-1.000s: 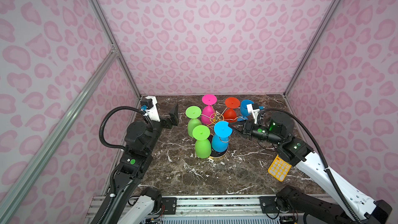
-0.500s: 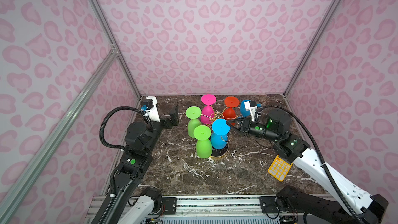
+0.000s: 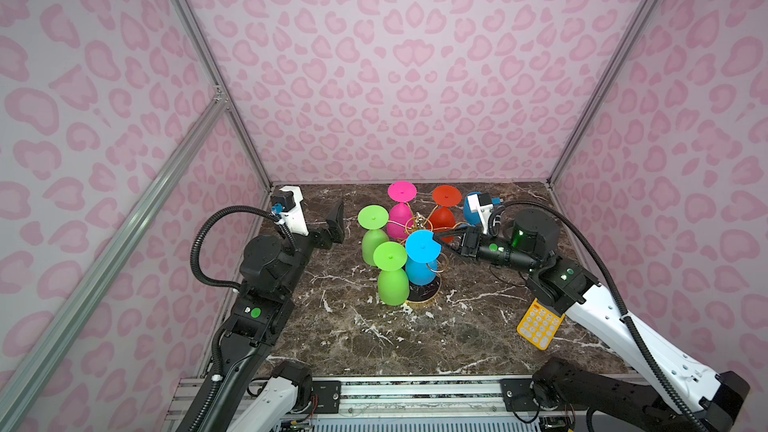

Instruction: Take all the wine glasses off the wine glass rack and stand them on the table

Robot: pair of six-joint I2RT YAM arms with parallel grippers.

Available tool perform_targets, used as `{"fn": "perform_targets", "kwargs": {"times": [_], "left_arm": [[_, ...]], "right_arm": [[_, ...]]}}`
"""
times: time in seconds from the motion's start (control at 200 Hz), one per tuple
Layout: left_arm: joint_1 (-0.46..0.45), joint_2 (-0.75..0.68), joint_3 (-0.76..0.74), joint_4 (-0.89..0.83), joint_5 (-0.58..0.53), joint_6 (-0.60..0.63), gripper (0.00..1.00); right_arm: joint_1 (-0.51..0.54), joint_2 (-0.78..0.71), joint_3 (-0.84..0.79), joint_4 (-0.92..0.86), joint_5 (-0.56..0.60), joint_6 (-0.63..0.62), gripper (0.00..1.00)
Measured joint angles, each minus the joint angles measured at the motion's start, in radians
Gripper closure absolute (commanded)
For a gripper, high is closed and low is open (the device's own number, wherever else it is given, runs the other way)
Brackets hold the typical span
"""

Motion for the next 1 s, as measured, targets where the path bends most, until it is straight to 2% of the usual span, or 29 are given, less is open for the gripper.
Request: {"fn": "perform_targets", "kwargs": {"times": [1.0], "left_arm": [[0.005,-0.001,-0.003,0.000,0.005,-0.003,0.02]], "right_arm": [[0.032,-0.093,-0.027,-0.162,0.002,-0.060,1.00]]}}
